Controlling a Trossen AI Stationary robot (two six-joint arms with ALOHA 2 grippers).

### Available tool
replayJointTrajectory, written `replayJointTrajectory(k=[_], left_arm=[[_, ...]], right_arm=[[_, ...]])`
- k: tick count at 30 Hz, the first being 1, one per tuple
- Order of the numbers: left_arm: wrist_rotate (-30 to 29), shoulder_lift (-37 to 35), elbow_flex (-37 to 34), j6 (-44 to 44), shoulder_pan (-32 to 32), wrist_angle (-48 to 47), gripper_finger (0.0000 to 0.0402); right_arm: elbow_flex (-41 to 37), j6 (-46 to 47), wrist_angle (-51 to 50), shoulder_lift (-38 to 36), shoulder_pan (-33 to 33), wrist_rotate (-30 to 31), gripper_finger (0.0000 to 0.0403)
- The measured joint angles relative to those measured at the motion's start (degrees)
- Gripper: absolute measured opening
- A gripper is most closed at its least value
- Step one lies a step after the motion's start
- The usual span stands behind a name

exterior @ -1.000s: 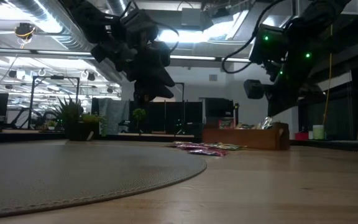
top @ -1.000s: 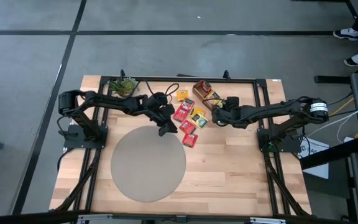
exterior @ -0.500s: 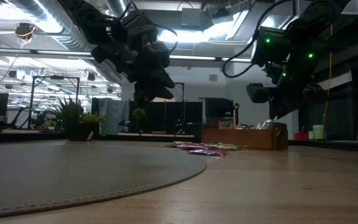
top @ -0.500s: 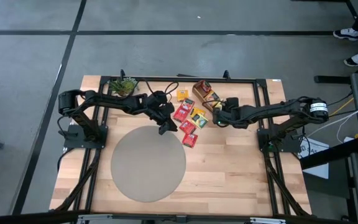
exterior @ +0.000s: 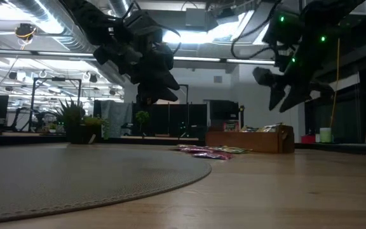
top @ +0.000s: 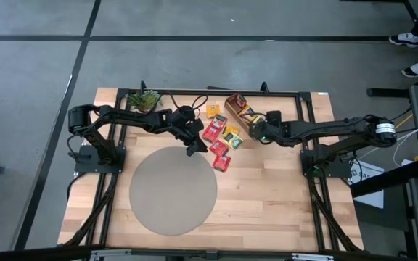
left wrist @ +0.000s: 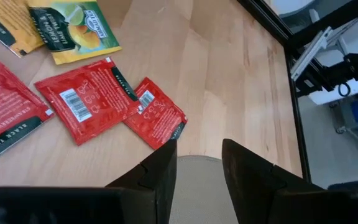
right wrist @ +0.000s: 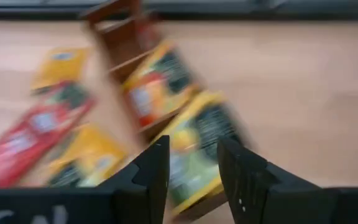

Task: Pick & Place Tea
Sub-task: Put the yellow tea bag into the bottom section of the wooden organizer

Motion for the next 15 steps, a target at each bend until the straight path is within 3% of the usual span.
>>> replayJointTrajectory(k=[6,11,15], left_arm=[[-4.31,0.02,-0.05,-4.31,-0.04,3.92,0.0125],[-6.14,3.31,0.17,-7.31,0.33,11.31,0.0125],[-6.64,8.01,1.4,-12.15,0.85,11.76,0.0125]], right_arm=[[0.03,-7.15,17.57,-1.07,2.33,-14.19,0.0129],[0.11,-5.81,22.44,1.2,3.98,-14.83,0.0112],[0.08,-5.5,23.65,3.86,3.94,-19.63,0.0091]])
